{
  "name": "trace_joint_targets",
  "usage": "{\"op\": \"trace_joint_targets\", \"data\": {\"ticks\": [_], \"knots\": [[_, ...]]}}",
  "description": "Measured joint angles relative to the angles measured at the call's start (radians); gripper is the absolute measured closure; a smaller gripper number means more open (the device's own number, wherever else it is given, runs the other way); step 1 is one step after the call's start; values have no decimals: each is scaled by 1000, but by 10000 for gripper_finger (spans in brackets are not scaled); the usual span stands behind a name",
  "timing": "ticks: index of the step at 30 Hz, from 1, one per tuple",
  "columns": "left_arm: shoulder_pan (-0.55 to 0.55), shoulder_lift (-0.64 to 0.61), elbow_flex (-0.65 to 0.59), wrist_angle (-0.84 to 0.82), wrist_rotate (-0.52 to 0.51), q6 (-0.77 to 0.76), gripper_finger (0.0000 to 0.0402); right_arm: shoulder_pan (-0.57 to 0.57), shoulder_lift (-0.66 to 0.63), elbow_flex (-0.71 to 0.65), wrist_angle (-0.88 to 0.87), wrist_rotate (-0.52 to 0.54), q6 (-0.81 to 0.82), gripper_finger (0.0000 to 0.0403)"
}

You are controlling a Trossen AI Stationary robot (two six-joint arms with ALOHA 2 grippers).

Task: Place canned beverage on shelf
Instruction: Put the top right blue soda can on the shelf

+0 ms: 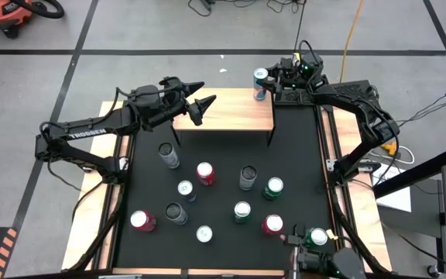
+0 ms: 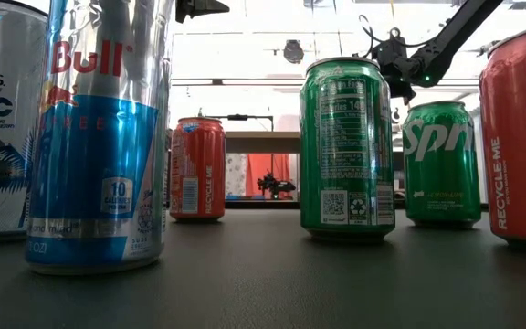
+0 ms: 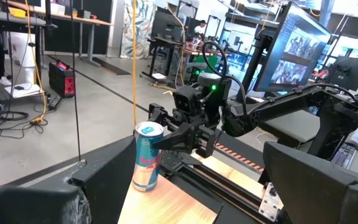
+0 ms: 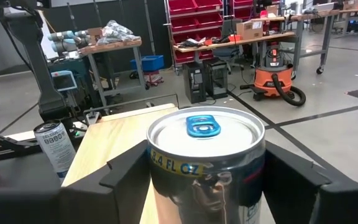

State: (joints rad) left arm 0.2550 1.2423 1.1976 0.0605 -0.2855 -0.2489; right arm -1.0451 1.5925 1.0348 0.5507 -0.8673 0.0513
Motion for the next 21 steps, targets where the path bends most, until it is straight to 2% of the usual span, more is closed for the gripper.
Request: {"op": "trace_joint_targets", "data": {"ticks": [21], "knots": [[0, 0, 0, -1, 0, -1, 47, 0, 0, 0, -1, -1, 1, 133]]}}
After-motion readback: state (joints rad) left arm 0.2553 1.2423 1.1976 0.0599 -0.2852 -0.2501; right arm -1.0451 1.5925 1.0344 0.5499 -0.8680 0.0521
